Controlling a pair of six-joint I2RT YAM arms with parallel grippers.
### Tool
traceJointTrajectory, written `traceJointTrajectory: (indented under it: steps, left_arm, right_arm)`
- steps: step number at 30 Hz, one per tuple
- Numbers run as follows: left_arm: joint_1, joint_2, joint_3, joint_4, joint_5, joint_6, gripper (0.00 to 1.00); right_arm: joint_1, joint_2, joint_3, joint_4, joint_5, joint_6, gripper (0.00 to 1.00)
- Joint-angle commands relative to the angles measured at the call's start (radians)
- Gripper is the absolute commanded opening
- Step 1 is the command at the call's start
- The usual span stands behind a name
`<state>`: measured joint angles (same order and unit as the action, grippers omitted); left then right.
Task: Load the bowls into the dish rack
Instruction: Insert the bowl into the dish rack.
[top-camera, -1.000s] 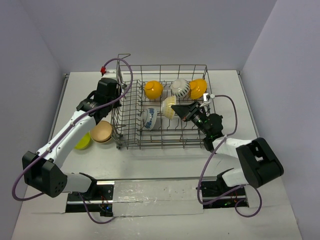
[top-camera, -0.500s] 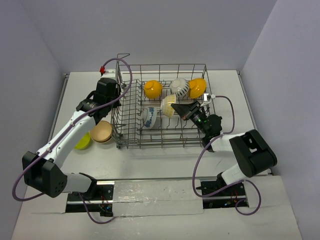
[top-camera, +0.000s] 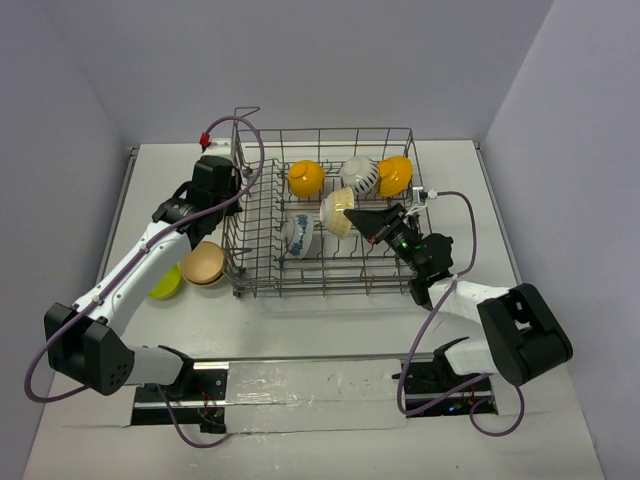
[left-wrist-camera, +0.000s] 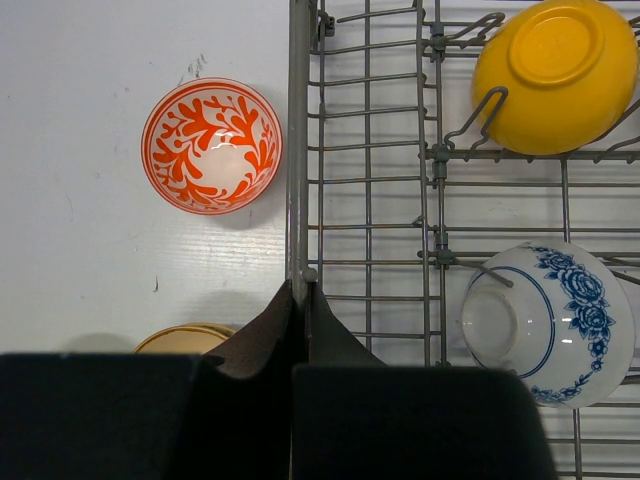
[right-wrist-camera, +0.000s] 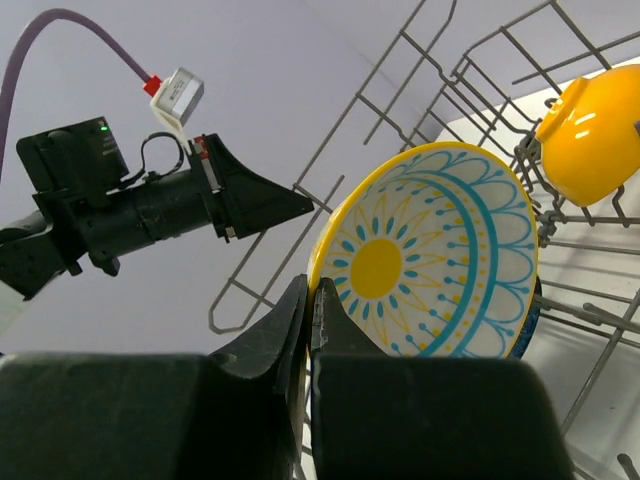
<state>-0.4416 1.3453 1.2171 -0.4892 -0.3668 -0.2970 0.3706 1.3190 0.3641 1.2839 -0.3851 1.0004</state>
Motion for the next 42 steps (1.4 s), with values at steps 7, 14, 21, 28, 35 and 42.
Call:
traceJointTrajectory:
  steps: [7,14,21,28,35,42]
  left_arm:
    - [0.000,-0.002,-0.024,-0.017,0.028,0.001,0.00]
    - [0.001,-0.002,-0.025,-0.015,0.028,0.004,0.00]
    - [0.001,0.000,-0.030,-0.011,0.031,0.006,0.00]
    - [0.000,0.011,-0.034,-0.008,0.046,0.009,0.00]
    - [0.000,0.015,-0.033,-0.011,0.051,0.009,0.00]
    - [0.000,0.018,-0.039,-0.008,0.060,0.007,0.00]
  right_arm:
    - [0.005,0.087,0.022,0.132,-0.014,0.007,0.00]
    - [0.004,0.190,0.049,0.181,-0.035,0.038,0.00]
    - [0.002,0.210,0.041,0.183,-0.041,0.034,0.00]
    - [-0.006,0.191,0.053,0.014,-0.058,0.017,0.07]
    - [-0.013,0.120,0.081,-0.217,-0.021,-0.037,0.17]
    - [-0.012,0.086,0.170,-0.478,-0.021,-0.059,0.26]
